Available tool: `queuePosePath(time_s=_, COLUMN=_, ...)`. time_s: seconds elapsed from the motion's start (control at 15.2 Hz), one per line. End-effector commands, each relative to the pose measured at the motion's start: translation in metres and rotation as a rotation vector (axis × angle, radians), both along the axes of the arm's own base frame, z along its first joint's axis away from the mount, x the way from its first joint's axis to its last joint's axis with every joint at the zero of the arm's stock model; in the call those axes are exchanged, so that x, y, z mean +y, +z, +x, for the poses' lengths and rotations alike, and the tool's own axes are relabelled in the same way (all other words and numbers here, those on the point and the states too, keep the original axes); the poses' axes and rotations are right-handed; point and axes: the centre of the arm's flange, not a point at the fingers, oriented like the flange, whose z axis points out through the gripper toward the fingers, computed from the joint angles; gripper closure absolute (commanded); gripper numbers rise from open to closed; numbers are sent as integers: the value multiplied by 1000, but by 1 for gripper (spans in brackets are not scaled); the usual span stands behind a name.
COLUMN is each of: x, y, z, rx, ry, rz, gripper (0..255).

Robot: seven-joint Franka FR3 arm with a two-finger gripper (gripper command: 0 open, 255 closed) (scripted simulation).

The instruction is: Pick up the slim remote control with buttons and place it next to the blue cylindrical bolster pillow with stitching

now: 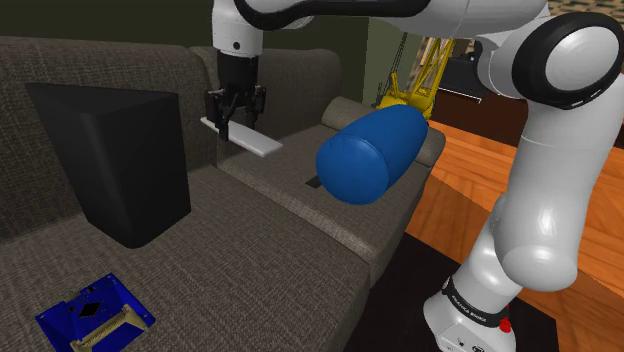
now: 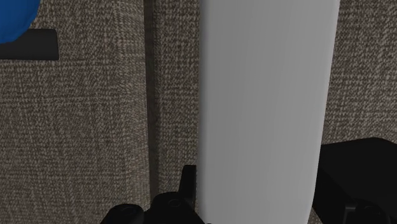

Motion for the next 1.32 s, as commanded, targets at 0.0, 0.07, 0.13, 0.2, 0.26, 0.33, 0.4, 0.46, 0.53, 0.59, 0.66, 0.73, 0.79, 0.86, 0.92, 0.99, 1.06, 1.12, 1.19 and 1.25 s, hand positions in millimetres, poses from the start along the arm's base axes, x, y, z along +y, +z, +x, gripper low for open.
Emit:
queuePosePath(time_s=0.0, x=0, y=11, z=0, rx=0, ry=0, rz=0, gripper=255)
queuePosePath(time_s=0.07, x=0, y=16, z=0, rx=0, ry=0, rz=0, gripper=255)
queuePosePath(time_s=0.13, x=0, y=22, z=0, rx=0, ry=0, rz=0, gripper=255)
queuePosePath(time_s=0.2, x=0, y=27, z=0, rx=0, ry=0, rz=0, gripper=255)
queuePosePath(time_s=0.26, x=0, y=32, z=0, rx=0, ry=0, rz=0, gripper=255)
queuePosePath(time_s=0.33, x=0, y=38, z=0, rx=0, ry=0, rz=0, gripper=255)
queuePosePath(time_s=0.4, x=0, y=43, z=0, rx=0, ry=0, rz=0, gripper=255)
queuePosePath(time_s=0.46, x=0, y=48, z=0, rx=0, ry=0, rz=0, gripper=255)
queuePosePath(time_s=0.53, x=0, y=53, z=0, rx=0, ry=0, rz=0, gripper=255)
queuePosePath(time_s=0.59, x=0, y=59, z=0, rx=0, ry=0, rz=0, gripper=255)
queuePosePath(time_s=0.66, x=0, y=64, z=0, rx=0, ry=0, rz=0, gripper=255)
queuePosePath(time_s=0.73, x=0, y=69, z=0, rx=0, ry=0, rz=0, gripper=255)
queuePosePath(time_s=0.79, x=0, y=74, z=0, rx=0, ry=0, rz=0, gripper=255)
queuePosePath(time_s=0.86, x=0, y=80, z=0, rx=0, ry=0, rz=0, gripper=255)
queuePosePath(time_s=0.92, x=0, y=85, z=0, rx=0, ry=0, rz=0, gripper=255)
queuePosePath(time_s=0.99, x=0, y=90, z=0, rx=0, ry=0, rz=0, gripper=255)
queuePosePath(time_s=1.06, x=0, y=96, z=0, rx=0, ry=0, rz=0, gripper=255)
queuePosePath(time_s=1.12, x=0, y=99, z=0, rx=0, ry=0, rz=0, gripper=255)
queuePosePath(time_s=1.19, x=-8, y=99, z=-10, rx=0, ry=0, rz=0, gripper=255)
queuePosePath(time_s=1.25, x=-16, y=99, z=-21, rx=0, ry=0, rz=0, gripper=255)
